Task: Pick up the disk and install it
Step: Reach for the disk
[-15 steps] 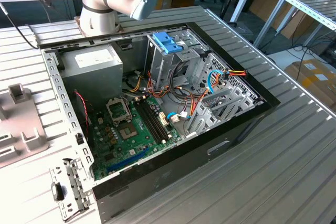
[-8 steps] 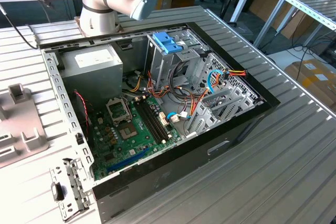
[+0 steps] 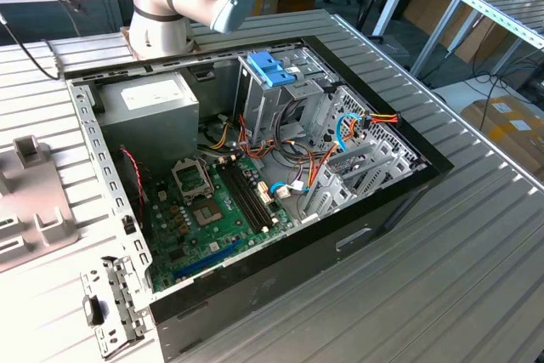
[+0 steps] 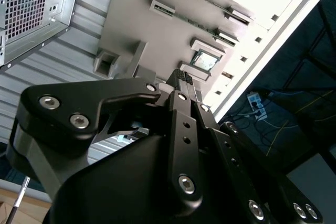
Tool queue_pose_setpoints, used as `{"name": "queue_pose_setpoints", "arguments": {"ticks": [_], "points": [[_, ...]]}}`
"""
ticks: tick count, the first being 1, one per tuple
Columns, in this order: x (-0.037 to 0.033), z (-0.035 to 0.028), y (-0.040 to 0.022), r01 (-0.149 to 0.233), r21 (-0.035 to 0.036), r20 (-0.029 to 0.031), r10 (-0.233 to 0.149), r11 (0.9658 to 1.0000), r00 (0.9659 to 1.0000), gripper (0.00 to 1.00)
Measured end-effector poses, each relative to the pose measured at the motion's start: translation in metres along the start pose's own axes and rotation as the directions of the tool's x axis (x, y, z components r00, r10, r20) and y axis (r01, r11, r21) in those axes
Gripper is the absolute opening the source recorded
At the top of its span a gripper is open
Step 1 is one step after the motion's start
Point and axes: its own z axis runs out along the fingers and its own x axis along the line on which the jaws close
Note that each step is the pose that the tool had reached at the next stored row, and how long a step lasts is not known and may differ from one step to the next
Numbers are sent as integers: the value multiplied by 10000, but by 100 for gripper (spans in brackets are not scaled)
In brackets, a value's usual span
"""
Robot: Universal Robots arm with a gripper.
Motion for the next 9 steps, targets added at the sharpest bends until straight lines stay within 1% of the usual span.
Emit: {"name": "queue_pose_setpoints", "arguments": {"ticks": [9], "points": [[60, -1, -5, 0, 0, 0, 0, 10000, 10000, 11]]}}
